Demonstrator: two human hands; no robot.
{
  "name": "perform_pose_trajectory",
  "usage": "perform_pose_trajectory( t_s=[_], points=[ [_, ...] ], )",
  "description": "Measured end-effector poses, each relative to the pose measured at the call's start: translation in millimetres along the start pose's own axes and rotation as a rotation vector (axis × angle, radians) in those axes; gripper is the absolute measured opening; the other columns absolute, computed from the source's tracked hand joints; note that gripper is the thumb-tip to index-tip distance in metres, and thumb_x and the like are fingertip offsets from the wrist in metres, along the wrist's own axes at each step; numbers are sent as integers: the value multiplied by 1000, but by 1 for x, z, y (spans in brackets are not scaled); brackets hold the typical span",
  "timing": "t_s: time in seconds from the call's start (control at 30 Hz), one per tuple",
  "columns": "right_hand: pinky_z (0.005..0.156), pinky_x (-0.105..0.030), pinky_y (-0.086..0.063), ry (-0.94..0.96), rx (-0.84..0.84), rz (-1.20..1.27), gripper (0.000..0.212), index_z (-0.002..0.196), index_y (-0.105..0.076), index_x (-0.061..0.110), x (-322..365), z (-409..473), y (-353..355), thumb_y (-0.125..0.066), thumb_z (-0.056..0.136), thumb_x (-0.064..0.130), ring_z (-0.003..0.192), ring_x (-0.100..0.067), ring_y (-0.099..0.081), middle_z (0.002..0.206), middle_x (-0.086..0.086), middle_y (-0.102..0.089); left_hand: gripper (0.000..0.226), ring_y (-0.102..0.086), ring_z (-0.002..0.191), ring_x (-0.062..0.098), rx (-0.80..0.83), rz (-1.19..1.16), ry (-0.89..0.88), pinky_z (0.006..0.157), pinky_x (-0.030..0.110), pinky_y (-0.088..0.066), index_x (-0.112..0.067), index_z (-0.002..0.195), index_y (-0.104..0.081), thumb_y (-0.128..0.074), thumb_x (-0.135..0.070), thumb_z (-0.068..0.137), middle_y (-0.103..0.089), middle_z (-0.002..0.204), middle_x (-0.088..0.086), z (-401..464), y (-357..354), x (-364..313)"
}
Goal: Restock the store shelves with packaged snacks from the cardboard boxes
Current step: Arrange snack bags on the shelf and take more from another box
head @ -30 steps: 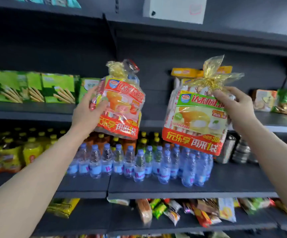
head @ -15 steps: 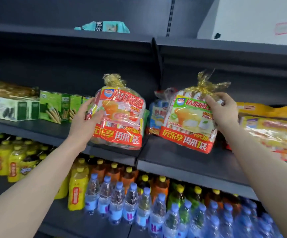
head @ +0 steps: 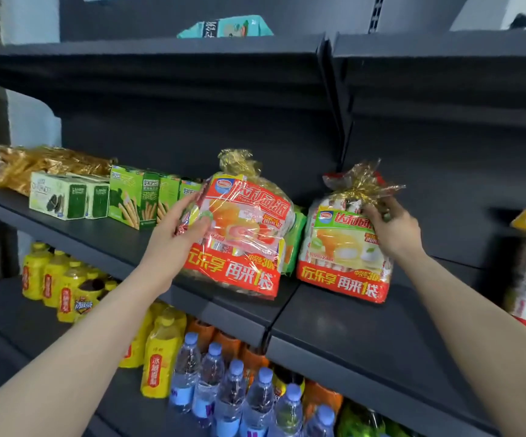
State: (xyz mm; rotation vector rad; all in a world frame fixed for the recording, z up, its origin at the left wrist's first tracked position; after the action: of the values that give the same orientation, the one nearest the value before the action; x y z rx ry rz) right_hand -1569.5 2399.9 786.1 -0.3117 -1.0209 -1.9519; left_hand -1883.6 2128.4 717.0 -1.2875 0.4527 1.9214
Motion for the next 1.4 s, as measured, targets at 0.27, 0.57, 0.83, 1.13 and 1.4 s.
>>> perform_pose_trajectory(
  t_s=[0.27,0.57,0.83,1.13,1.4],
  points=[
    [94,-45,-42,108,-223,-296,52,124,-56,13,37,-20,53,-54,87,50,115,-41,-50,122,-17,-55,42,-73,86,12,54,-94,24,60,26,-55,-46,132,-48,-62,-29,96,-68,110,-10,4,-34,1],
    [118,-43,-26,-69,197,161,78,134,-59,31,58,-65,42,-31,86,86,144,-20,-34,151,-1,-45,43,-73,88,11,268,-213,19,60,27,-57,-40,137,-47,-61,-30,98,-66,120,-5,1,-137,-9],
    [82,-40,-61,-234,135,553,63,129,-49,15,10,-63,99,-81,79,38,93,-20,-75,113,-4,-74,44,-71,96,5,536,-152,-87,75,29,-57,-42,143,-35,-50,-38,102,-61,124,-12,-12,-221,-21],
    [76,-43,-61,-238,57,609,65,137,-43,16,-13,-59,123,-80,83,21,93,-28,-75,116,-10,-71,52,-34,141,11,538,395,-389,117,34,-27,-28,148,-42,-23,-50,105,-41,152,-8,12,-233,-10],
    [73,-41,-62,-342,-307,595,61,139,-47,18,-75,-48,185,-76,86,11,93,-28,-74,119,-11,-69,103,15,151,35,620,1237,-625,117,67,-5,-40,155,11,-54,-73,83,6,166,-8,25,-251,27]
  ],
)
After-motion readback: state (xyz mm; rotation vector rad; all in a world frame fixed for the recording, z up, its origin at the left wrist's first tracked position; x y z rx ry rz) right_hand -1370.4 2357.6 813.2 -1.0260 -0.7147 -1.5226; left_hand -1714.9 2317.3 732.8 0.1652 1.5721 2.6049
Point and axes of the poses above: each hand's wrist, its own z-axis towards the middle knuckle, its own y-axis out of the back of the hand, x = y × z, the point moved 7 cm from there along z, towards the middle knuckle
